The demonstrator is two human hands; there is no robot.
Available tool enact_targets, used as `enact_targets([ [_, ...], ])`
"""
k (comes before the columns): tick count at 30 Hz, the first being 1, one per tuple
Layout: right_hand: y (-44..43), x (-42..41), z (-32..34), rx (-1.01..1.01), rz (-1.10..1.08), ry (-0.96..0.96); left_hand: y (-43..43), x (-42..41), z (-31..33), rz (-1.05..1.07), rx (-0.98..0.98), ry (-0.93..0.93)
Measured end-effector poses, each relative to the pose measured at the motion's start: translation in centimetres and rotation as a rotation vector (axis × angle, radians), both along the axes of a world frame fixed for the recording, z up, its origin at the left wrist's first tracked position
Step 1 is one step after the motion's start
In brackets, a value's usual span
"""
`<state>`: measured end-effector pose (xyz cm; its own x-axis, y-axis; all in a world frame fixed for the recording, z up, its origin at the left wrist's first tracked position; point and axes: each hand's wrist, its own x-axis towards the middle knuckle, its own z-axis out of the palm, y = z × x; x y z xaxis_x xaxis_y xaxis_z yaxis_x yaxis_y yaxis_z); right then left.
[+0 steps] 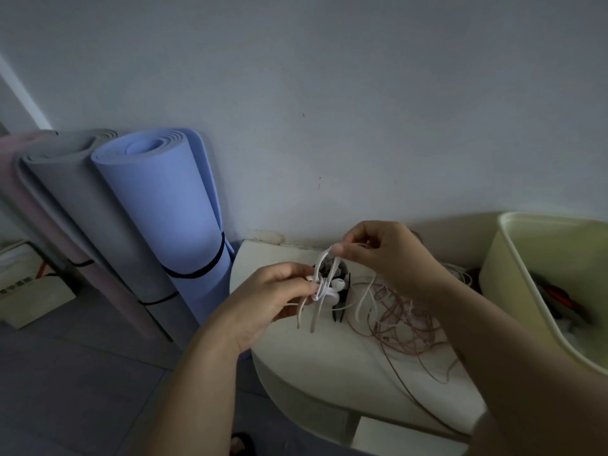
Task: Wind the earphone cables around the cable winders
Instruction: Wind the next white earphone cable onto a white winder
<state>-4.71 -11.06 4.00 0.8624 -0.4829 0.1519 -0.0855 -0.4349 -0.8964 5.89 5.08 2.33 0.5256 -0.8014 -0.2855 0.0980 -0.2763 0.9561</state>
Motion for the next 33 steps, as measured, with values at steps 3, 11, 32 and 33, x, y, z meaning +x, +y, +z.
enact_targets([
  [3, -0.2, -0.2, 0.2, 0.181, 0.083, 0.024, 0.3, 0.3, 0.0, -0.050, -0.027, 0.022],
  [11, -0.2, 0.9, -2.1, 0.640, 0.343, 0.063, 0.1, 0.5, -0.1, -0.198, -0.343, 0.335],
  [32, 1.6, 0.7, -0.3, -0.490, -0.007, 0.034, -0.8, 0.4, -0.8, 0.349, 0.054, -0.262],
  [33, 1.3, 0.5, -0.1, -0.481, -0.028, 0.020, -0.7, 0.3, -0.8, 0.297, 0.081, -0.264],
])
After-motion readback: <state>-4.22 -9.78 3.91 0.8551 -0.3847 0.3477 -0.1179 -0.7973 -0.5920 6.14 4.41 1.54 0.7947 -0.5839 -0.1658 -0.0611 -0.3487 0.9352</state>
